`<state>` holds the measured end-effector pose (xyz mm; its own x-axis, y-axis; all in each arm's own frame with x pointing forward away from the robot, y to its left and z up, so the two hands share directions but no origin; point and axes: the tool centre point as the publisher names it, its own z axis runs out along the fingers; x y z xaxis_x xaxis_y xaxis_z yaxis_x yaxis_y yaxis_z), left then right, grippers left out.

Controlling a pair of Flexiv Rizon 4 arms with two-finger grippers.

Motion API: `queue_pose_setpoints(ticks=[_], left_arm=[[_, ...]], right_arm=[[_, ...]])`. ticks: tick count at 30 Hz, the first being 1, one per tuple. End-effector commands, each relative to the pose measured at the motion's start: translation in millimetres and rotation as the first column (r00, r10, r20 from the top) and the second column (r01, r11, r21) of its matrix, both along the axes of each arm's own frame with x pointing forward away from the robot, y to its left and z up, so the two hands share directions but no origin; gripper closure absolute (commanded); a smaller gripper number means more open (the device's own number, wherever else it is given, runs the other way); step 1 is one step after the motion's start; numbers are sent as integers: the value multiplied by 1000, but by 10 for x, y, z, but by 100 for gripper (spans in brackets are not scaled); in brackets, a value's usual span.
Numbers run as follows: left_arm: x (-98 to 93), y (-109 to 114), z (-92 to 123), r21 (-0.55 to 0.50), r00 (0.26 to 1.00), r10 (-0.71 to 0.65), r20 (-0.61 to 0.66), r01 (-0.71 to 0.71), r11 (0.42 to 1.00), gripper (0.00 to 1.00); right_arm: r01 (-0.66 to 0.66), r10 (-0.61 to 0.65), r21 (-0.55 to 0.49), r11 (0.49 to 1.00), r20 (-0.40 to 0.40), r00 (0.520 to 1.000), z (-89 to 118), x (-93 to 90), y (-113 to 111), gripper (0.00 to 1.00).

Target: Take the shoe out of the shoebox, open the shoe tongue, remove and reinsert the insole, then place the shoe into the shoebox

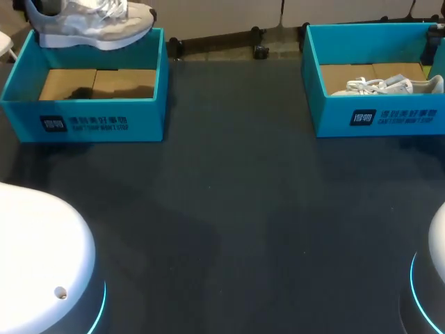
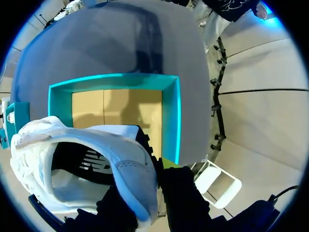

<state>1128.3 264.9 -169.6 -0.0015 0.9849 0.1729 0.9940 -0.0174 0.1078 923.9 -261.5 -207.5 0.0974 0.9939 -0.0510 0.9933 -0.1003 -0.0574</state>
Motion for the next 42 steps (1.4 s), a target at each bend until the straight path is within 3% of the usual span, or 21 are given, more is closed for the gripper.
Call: queue_pose_setpoints(ticks=[1, 4, 8, 16, 21, 22, 25, 30, 42], left_arm=[[-40, 2, 6, 0, 1000, -3, 21, 3, 1000, 100], [-40, 2, 6, 0, 1000, -3, 21, 3, 1000, 100], [-196, 52, 135, -20, 999, -10, 41, 11, 1000, 100], [-739, 208, 339, 12, 995, 39, 97, -40, 999, 100], [-1133, 138, 436, -1, 996, 51, 79, -51, 999, 100], [-1133, 138, 436, -1, 996, 51, 79, -51, 999, 100], [-1517, -17, 427, -2, 1000, 16, 26, -16, 1000, 100], [-1967, -292, 346, -10, 999, -25, -32, 24, 1000, 100], [-2795, -902, 139, 3, 988, -84, -131, 85, 996, 100]], right_arm=[[1, -1, -2, 1000, 0, 1000, 0, -2, 5, 0], [1, -1, -2, 1000, 0, 1000, 0, -2, 5, 0], [1, -1, -2, 1000, 0, 1000, 0, -2, 5, 0], [1, -1, -2, 1000, 0, 1000, 0, -2, 5, 0], [1, -1, -2, 1000, 0, 1000, 0, -2, 5, 0], [1, -1, -2, 1000, 0, 1000, 0, -2, 5, 0], [1, -1, -2, 1000, 0, 1000, 0, -2, 5, 0], [1, -1, -2, 1000, 0, 1000, 0, -2, 5, 0], [1, -1, -2, 1000, 0, 1000, 0, -2, 5, 0]])
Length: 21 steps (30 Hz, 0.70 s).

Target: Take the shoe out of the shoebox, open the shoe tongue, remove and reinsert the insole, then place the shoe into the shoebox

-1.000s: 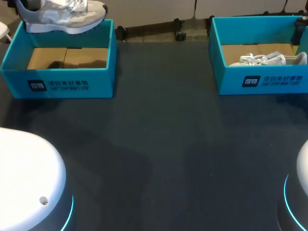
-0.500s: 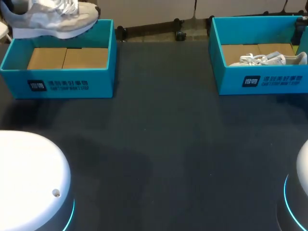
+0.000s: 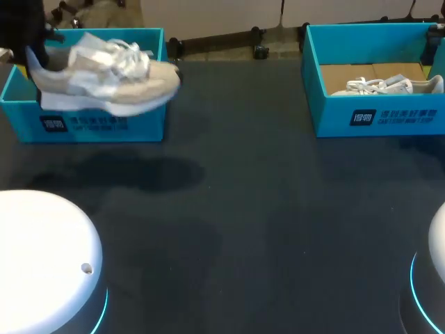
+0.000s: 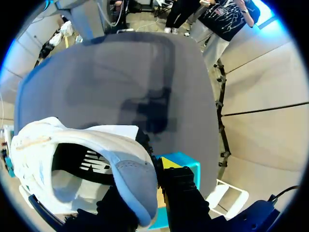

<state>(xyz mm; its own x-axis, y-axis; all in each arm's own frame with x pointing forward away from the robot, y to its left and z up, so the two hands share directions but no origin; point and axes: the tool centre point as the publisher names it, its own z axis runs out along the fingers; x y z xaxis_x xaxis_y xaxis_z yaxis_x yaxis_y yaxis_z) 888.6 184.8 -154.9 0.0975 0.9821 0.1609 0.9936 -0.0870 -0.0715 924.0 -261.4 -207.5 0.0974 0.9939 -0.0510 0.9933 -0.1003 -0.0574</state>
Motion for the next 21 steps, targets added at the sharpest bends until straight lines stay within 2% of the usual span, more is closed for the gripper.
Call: queue_pose_setpoints(ticks=[1, 16, 21], left_arm=[[-462, -148, -22, 18, 999, -1, 38, 0, 1000, 100], [-462, -148, -22, 18, 999, -1, 38, 0, 1000, 100], [-771, -337, -97, 32, 999, -1, 42, 0, 999, 100]], right_arm=[[1, -1, -2, 1000, 0, 1000, 0, -2, 4, 0], [1, -1, -2, 1000, 0, 1000, 0, -2, 4, 0], [1, -1, -2, 1000, 0, 1000, 0, -2, 4, 0]])
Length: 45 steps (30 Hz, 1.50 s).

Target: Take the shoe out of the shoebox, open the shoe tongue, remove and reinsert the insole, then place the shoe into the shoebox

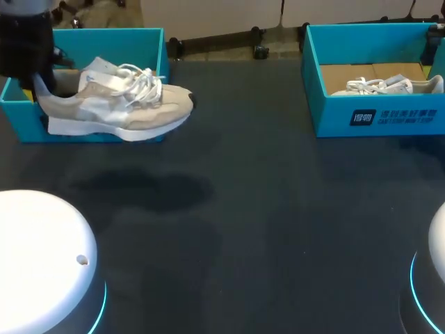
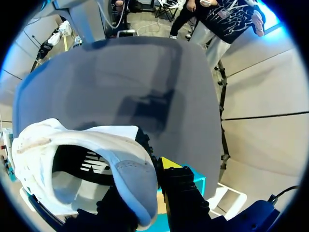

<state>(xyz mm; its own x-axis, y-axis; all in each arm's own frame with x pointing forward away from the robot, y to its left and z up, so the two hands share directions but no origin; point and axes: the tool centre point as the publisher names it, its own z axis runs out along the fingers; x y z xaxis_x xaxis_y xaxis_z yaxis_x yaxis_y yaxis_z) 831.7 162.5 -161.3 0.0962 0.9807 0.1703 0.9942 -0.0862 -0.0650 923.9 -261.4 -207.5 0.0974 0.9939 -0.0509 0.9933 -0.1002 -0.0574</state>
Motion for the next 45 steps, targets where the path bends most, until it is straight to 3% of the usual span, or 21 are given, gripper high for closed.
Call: queue_pose_setpoints(ticks=[1, 10, 23, 25, 36, 45], left_arm=[[-247, -163, -49, 26, 999, 3, 42, -5, 1000, 100], [-692, -593, -167, 4, 999, -38, 17, 38, 999, 100], [-1030, -1174, -646, -12, 994, -106, -23, 106, 994, 100], [-1059, -1260, -703, -10, 995, -96, -29, 96, 995, 100], [-1059, -1260, -703, -10, 995, -96, -29, 96, 995, 100], [-1180, -1543, -1094, 12, 998, -63, -4, 63, 998, 100]], right_arm=[[1, -1, -2, 1000, 0, 1000, 1, -1, 4, 0], [1, -1, -2, 1000, 0, 1000, 1, -1, 4, 0], [1, -1, -2, 1000, 0, 1000, 1, -1, 4, 0], [1, -1, -2, 1000, 0, 1000, 1, -1, 4, 0], [1, -1, -2, 1000, 0, 1000, 1, -1, 4, 0], [1, -1, -2, 1000, 0, 1000, 1, -1, 4, 0]])
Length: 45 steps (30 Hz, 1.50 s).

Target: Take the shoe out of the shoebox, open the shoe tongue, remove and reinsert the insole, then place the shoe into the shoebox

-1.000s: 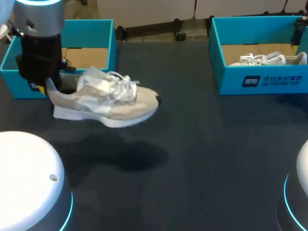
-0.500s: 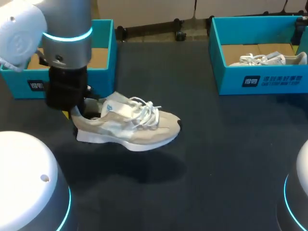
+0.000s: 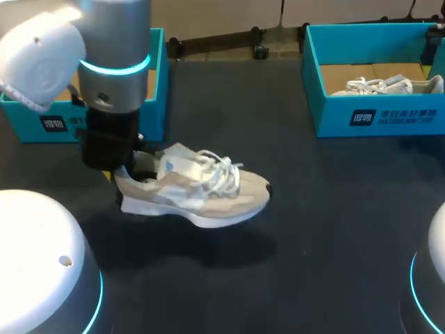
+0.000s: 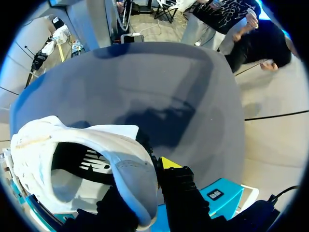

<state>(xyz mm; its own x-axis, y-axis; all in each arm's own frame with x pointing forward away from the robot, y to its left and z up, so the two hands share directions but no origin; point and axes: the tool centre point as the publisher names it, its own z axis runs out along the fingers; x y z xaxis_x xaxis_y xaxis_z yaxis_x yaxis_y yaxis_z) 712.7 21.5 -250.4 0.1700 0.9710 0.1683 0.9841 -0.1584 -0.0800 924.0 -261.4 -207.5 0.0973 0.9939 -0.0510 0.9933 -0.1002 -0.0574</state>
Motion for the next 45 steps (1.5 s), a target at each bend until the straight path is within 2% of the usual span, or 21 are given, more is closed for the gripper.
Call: queue_pose_setpoints(ticks=[1, 7, 20, 36, 45], left_arm=[[7, -142, -215, 12, 1000, 7, 13, -7, 1000, 100], [3, -325, -487, 15, 1000, -5, 27, 5, 1000, 100], [34, -604, -914, 21, 1000, 4, 14, -4, 1000, 100], [114, -889, -1157, -10, 999, 15, 52, -15, 1000, 100], [4, -951, -1281, 13, 999, 33, 36, -34, 999, 100]], right_arm=[[1, -1, -2, 1000, 0, 1000, 1, -2, 4, 0], [1, -1, -2, 1000, 0, 1000, 1, -2, 4, 0], [1, -1, -2, 1000, 0, 1000, 1, -2, 4, 0], [1, -1, -2, 1000, 0, 1000, 1, -2, 4, 0], [1, -1, -2, 1000, 0, 1000, 1, -2, 4, 0]])
